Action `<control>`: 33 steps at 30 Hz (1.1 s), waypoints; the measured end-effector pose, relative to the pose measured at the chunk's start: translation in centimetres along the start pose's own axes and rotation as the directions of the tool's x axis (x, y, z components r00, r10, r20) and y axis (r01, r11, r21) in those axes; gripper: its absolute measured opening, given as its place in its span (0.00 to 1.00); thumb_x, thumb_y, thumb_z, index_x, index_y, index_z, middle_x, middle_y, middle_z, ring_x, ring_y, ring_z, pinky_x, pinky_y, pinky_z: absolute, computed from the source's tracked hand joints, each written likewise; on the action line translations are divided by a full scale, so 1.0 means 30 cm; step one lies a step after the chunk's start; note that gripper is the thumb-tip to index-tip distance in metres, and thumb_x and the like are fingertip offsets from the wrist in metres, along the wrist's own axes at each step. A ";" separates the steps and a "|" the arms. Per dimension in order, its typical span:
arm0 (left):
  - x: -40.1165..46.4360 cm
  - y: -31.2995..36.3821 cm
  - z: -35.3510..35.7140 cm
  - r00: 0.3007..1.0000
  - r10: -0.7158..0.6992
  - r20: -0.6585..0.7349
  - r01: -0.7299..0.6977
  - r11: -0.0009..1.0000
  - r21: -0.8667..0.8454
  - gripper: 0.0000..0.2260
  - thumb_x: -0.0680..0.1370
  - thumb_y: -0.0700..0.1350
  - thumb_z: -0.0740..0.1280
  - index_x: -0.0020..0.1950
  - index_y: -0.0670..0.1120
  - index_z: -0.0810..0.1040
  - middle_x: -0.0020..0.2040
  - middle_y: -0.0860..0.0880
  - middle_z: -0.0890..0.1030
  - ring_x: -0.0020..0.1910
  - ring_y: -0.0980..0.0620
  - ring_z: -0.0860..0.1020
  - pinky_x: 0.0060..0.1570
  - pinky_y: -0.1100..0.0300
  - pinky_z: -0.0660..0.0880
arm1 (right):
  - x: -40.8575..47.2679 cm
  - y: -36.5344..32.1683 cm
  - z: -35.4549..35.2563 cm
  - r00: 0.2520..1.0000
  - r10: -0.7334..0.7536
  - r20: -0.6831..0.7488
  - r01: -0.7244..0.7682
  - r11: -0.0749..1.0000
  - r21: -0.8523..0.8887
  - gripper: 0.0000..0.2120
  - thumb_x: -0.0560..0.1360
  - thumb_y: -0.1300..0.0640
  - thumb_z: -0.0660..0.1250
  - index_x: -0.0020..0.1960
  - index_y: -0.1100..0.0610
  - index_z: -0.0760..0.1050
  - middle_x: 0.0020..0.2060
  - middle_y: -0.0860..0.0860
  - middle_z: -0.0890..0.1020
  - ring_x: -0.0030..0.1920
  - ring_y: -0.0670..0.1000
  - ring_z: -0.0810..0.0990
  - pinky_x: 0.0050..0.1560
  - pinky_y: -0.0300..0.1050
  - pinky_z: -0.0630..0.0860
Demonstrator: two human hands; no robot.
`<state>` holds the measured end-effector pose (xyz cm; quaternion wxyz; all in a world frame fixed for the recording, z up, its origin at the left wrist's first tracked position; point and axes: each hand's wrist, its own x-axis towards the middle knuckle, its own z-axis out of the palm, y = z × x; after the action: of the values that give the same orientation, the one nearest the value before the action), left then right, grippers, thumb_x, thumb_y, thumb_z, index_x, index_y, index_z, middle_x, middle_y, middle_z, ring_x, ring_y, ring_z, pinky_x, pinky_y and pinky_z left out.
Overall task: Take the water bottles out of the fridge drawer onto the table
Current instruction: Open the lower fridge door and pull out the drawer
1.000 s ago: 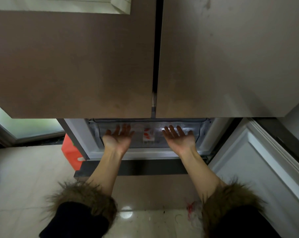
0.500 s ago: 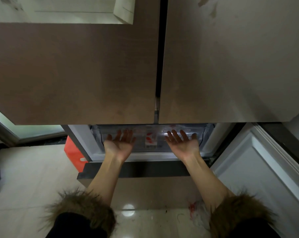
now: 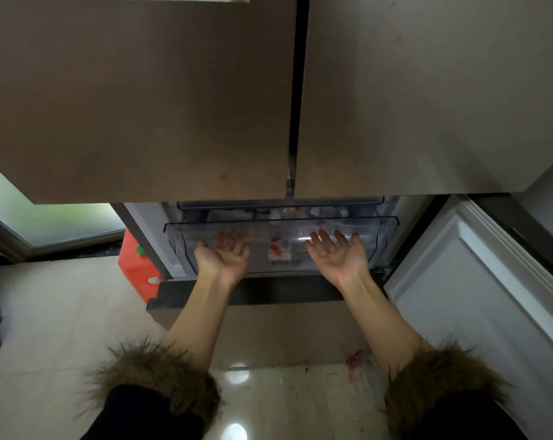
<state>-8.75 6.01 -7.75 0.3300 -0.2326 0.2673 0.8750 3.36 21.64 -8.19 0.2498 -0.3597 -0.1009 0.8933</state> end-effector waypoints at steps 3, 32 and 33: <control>-0.017 -0.006 -0.010 1.000 0.005 -0.017 -0.005 1.000 0.013 0.25 0.81 0.56 0.45 0.72 0.44 0.60 0.73 0.42 0.63 0.74 0.44 0.59 0.73 0.49 0.51 | -0.022 0.005 -0.011 1.000 -0.005 0.000 0.005 1.000 -0.020 0.23 0.81 0.44 0.50 0.70 0.57 0.63 0.69 0.59 0.68 0.69 0.60 0.66 0.70 0.57 0.61; -0.323 -0.072 -0.170 0.993 0.033 -0.115 -0.029 0.999 0.039 0.26 0.81 0.56 0.44 0.75 0.42 0.51 0.76 0.40 0.53 0.74 0.40 0.54 0.73 0.47 0.54 | -0.338 0.074 -0.178 0.999 0.001 -0.036 -0.002 0.999 -0.038 0.22 0.80 0.49 0.55 0.71 0.58 0.60 0.67 0.59 0.70 0.68 0.59 0.68 0.69 0.55 0.65; -0.338 -0.076 -0.179 0.992 0.033 -0.118 -0.029 0.999 0.040 0.26 0.81 0.56 0.44 0.75 0.42 0.51 0.76 0.39 0.53 0.74 0.40 0.54 0.73 0.47 0.54 | -0.354 0.076 -0.189 0.999 0.003 -0.038 -0.004 0.999 -0.039 0.21 0.80 0.50 0.56 0.69 0.58 0.62 0.66 0.59 0.70 0.68 0.59 0.68 0.69 0.55 0.65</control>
<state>0.93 -0.46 -6.58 0.3043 -0.2738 0.3067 0.8593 12.97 14.18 -6.82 0.2430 -0.3816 -0.1129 0.8846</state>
